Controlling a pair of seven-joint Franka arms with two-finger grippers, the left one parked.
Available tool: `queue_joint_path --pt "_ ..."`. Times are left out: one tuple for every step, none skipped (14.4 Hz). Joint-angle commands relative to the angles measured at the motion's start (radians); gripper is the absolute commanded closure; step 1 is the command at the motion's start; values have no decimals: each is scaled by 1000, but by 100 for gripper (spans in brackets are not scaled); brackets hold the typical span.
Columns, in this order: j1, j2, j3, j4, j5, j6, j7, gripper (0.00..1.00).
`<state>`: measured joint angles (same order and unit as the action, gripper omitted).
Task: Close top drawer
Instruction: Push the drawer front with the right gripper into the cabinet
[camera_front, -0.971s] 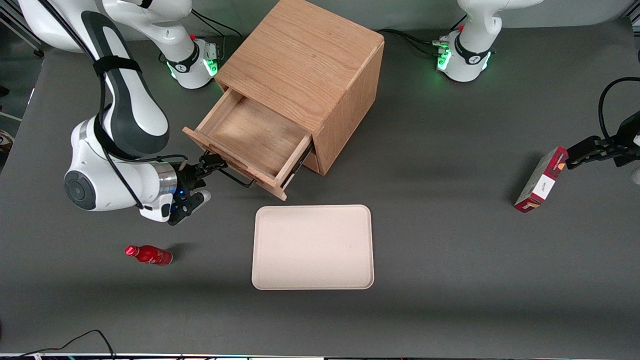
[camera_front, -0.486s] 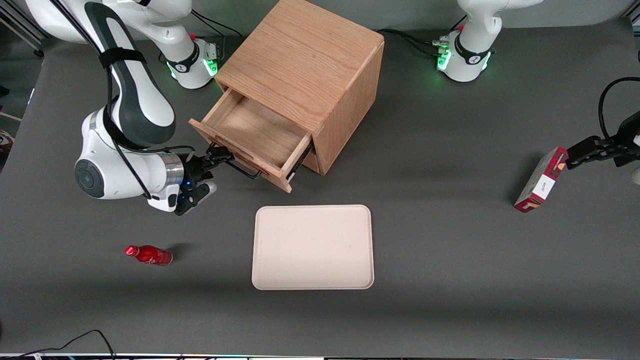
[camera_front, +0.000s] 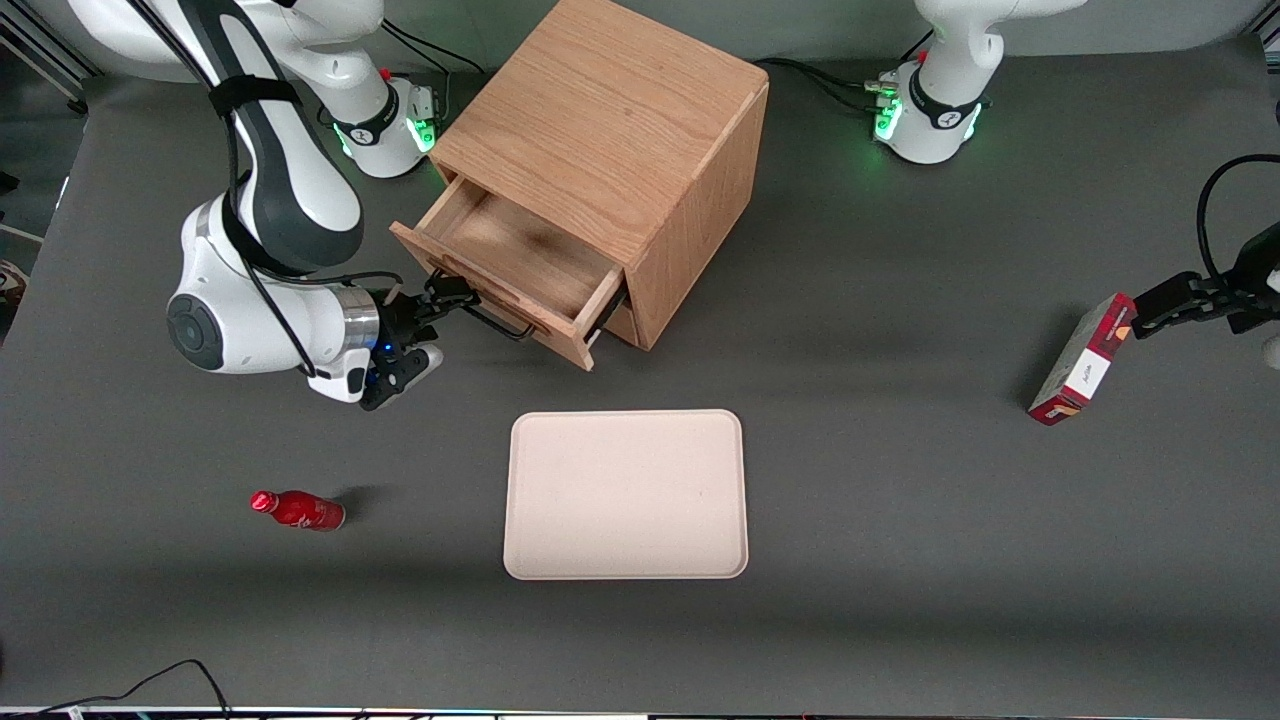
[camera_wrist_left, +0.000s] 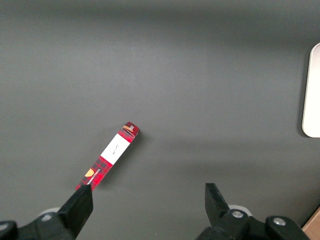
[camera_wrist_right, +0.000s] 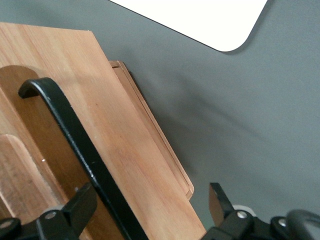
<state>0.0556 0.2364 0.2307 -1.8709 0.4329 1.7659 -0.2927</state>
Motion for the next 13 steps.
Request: queue_joint_path --pt "1 -54 31 -45 32 15 64 0" --pt "3 -55 33 -47 32 15 72 0" --pt "1 -63 44 -57 33 17 79 0" --pt "3 -77 48 -74 33 27 83 0" --pt "1 -92 56 -102 36 44 83 0" --pt "1 -107 67 -126 44 62 84 0" --pt "1 -123 74 -154 71 76 84 0" --pt "3 -134 76 -169 90 87 84 0" --pt "3 -140 81 -174 96 89 87 0" --pt "1 -140 93 -174 99 89 107 0" --pt "1 -140 104 -175 99 92 125 0" --pt "1 -141 117 -183 99 107 135 0" --pt "0 -152 130 -191 101 119 145 0"
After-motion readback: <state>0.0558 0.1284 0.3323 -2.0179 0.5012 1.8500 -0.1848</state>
